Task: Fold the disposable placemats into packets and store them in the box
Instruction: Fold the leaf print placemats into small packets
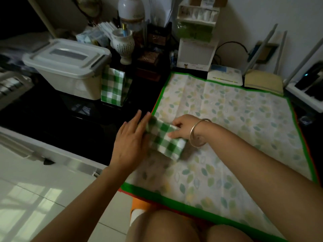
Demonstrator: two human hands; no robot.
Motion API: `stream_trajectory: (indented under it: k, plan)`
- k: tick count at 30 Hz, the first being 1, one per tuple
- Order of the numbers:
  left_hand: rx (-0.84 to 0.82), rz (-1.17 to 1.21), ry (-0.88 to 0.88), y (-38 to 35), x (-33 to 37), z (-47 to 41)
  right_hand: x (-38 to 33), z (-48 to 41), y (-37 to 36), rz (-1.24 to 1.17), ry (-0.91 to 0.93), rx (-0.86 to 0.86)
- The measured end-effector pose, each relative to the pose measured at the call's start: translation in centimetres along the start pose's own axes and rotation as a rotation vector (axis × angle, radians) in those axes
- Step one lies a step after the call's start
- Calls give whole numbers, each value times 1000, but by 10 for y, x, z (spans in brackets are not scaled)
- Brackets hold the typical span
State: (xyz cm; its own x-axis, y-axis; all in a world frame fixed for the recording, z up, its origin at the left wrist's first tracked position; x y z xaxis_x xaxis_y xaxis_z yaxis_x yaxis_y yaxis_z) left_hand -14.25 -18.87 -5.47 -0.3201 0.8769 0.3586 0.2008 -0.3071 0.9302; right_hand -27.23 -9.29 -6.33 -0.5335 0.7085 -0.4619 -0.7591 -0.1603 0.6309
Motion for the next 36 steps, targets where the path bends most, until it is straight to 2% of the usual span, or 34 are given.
stream_trajectory:
  k: [2,5,7,10,14,22,30,32,36]
  plan:
    - [198,139,79,35,-22,-3,-8,-6,13,-328,66,159]
    - [358,187,188,73,-53,-5,-24,-37,12,-925,100,288]
    - [395,145,187,86,-61,-8,-44,-62,3,-1125,70,309]
    - [360,91,180,87,-72,-19,-79,-95,-8,-1279,37,288]
    - [282,28,169,80,-91,-44,-104,-128,-9,-1280,-30,265]
    - [86,-9,216,44,-123,-82,-87,-162,-4,-1264,-113,309]
    - [-63,25,312,27,-141,-105,-102,-163,20,-952,-203,420]
    - [-92,39,336,25,-145,-108,-110,-164,23,-965,-188,427]
    - [-93,27,340,25,-150,-114,-114,-164,21,-1146,-187,341]
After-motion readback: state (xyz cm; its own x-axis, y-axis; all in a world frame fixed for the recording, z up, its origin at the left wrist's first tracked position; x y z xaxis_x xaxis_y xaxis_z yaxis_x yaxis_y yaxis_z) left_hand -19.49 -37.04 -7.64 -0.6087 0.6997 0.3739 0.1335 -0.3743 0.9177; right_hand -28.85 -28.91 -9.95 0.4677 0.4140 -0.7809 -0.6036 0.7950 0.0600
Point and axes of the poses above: each hand's wrist, its own z-axis away from the middle knuckle, its own y-axis out of the back of the hand, x = y × z, the point moved 10 cm from there along -z, towards the middle knuckle, and after that the axes turned 11 degrees about -x, right-handed, at the moved point
